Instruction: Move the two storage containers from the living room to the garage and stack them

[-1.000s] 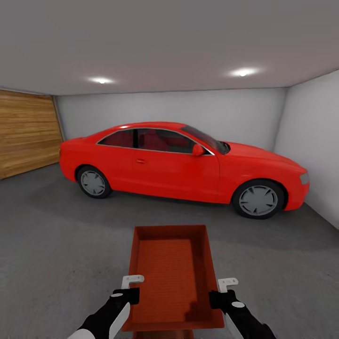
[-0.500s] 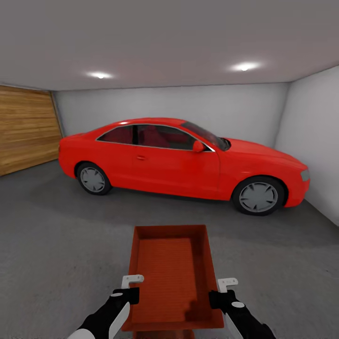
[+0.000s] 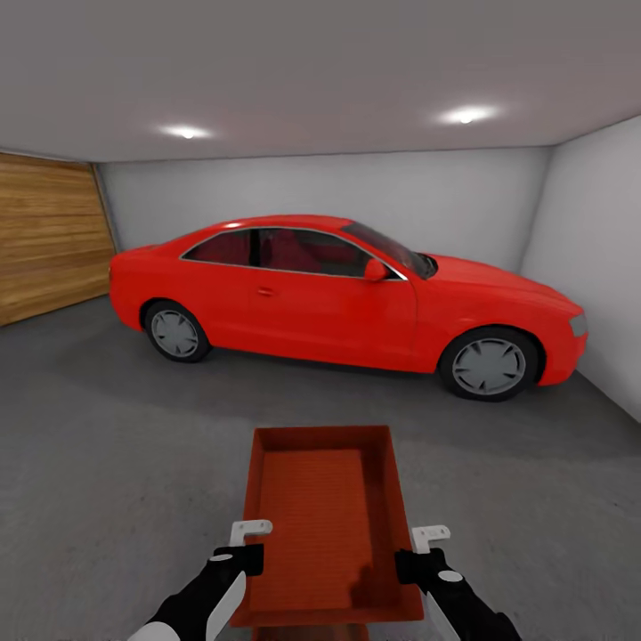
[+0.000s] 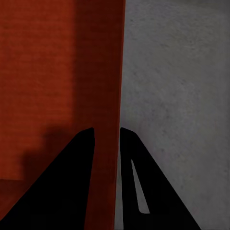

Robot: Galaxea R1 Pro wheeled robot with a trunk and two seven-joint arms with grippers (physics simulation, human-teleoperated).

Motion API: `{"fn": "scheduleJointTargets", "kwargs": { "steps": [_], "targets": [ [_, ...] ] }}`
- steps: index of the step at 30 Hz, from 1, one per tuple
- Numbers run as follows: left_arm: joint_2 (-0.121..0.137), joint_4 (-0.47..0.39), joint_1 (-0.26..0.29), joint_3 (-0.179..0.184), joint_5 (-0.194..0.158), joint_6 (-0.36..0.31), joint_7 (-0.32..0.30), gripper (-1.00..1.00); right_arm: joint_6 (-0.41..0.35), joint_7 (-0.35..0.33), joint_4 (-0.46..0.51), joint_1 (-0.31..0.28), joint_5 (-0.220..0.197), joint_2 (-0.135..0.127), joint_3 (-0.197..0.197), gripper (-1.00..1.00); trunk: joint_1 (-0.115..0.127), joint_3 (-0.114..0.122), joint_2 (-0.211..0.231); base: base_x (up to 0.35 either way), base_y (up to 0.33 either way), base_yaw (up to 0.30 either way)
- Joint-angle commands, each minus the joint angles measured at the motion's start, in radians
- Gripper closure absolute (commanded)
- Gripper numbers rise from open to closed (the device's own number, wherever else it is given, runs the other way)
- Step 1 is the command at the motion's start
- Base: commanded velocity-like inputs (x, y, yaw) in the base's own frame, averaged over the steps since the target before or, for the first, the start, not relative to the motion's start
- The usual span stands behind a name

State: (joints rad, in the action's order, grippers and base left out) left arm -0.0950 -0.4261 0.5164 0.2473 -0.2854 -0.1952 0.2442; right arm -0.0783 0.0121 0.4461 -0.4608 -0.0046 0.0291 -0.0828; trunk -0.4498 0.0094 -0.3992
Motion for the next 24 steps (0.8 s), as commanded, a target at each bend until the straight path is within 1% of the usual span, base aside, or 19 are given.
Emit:
{"fn": "scheduleJointTargets", "kwargs": {
  "steps": [1, 16, 24],
  "targets": [
    [-0.077, -0.025, 0.0, -0.003, 0.008, -0.005, 0.01, 1.0, -0.006, 0.002, -0.001, 0.001, -0.001, 0.061, 0.0, 1.0, 0.0, -0.002, -0.001, 0.0, 0.0, 0.0],
    [-0.077, -0.025, 0.0, -0.003, 0.008, -0.004, 0.009, 1.0, -0.007, 0.007, -0.001, 0.001, -0.001, 0.061, 0.0, 1.0, 0.0, -0.026, -0.001, 0.0, 0.0, 0.0],
    [-0.077, -0.026, 0.0, -0.003, 0.008, -0.004, 0.009, 1.0, -0.006, 0.006, 0.0, 0.001, -0.001, 0.061, 0.0, 1.0, 0.0, -0.035, -0.001, 0.0, 0.0, 0.0]
  ]
}}
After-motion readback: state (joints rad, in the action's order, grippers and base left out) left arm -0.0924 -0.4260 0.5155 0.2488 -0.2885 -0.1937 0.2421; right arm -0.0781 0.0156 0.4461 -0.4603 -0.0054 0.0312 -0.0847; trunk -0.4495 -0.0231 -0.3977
